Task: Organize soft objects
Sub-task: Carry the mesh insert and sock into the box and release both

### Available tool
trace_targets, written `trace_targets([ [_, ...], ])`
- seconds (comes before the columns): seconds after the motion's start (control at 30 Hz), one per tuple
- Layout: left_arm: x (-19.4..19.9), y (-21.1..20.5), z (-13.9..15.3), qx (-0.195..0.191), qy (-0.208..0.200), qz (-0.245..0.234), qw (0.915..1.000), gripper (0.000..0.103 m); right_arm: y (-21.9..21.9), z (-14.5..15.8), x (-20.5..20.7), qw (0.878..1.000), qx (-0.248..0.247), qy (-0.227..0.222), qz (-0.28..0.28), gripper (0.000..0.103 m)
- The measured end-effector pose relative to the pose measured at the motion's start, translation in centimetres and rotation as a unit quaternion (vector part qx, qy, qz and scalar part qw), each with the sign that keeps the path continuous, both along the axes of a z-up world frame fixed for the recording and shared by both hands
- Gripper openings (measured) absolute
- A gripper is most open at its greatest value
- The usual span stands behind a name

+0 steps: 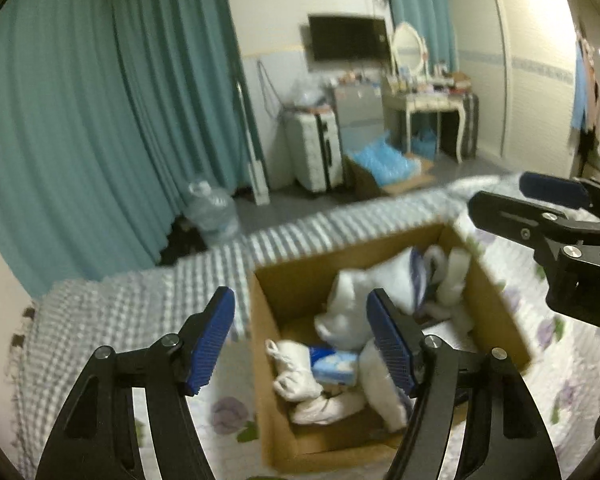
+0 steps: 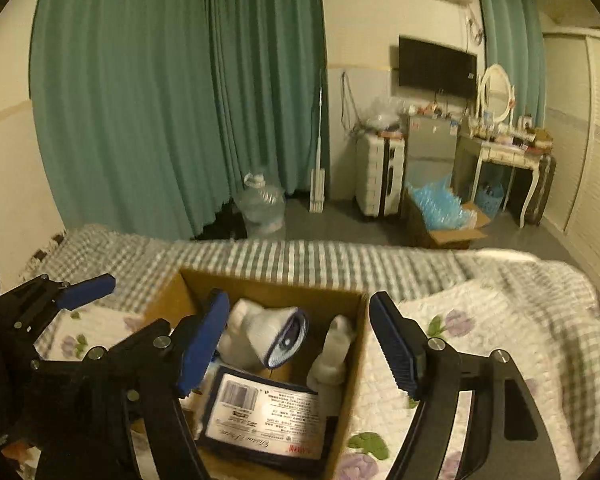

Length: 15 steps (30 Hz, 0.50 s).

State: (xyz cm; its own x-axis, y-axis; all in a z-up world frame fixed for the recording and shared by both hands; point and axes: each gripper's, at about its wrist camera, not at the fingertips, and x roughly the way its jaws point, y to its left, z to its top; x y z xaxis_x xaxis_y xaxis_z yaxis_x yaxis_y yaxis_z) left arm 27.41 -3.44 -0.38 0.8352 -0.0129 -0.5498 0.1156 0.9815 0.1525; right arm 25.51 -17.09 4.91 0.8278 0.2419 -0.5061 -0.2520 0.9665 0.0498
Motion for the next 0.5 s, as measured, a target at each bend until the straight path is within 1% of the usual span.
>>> trace_targets([
  [0.13, -4.1, -0.1, 5.7, -0.003, -0.057, 0.000, 0.9984, 0.071, -0.9, 5.6, -3.8, 0.999, 0.007, -0.046, -0.003, 0.074],
  [0.17, -5.3, -0.2, 7.2, -0.002, -0.073, 0.002, 0.9973, 0.077, -1.0, 7.2, -5.1, 0.998, 0.009, -0.060, -0.002, 0.078],
  [0.2, -6.7, -0.3, 8.8, -0.002, -0.091, 0.002, 0.9958, 0.080, -1.2, 8.6, -6.4, 0.997, 0.011, -0.076, -0.002, 0.084],
  [0.23, -7.8, -0.3, 10.0, -0.003, -0.107, 0.003, 0.9942, 0.080, -1.4, 10.1, -7.8, 0.996, 0.013, -0.093, -0.003, 0.087],
  [0.3, -10.9, -0.3, 13.2, -0.009, -0.147, 0.003, 0.9890, 0.080, -1.9, 12.9, -10.7, 0.992, 0.017, -0.126, -0.003, 0.096],
  [0.33, -12.0, -0.3, 14.1, -0.011, -0.160, 0.005, 0.9870, 0.080, -2.2, 14.4, -12.5, 0.990, 0.020, -0.141, 0.000, 0.097],
  [0.4, -15.3, -0.2, 16.5, -0.017, -0.201, 0.005, 0.9793, 0.080, -2.6, 16.7, -15.3, 0.986, 0.019, -0.164, -0.001, 0.103],
  [0.47, -18.1, -0.1, 18.2, -0.024, -0.230, 0.001, 0.9729, 0.081, -3.1, 18.5, -18.2, 0.982, 0.017, -0.189, -0.003, 0.103],
  [0.5, -19.4, 0.1, 18.9, -0.027, -0.243, -0.001, 0.9697, 0.084, -3.2, 19.2, -19.6, 0.980, 0.015, -0.199, -0.009, 0.103],
])
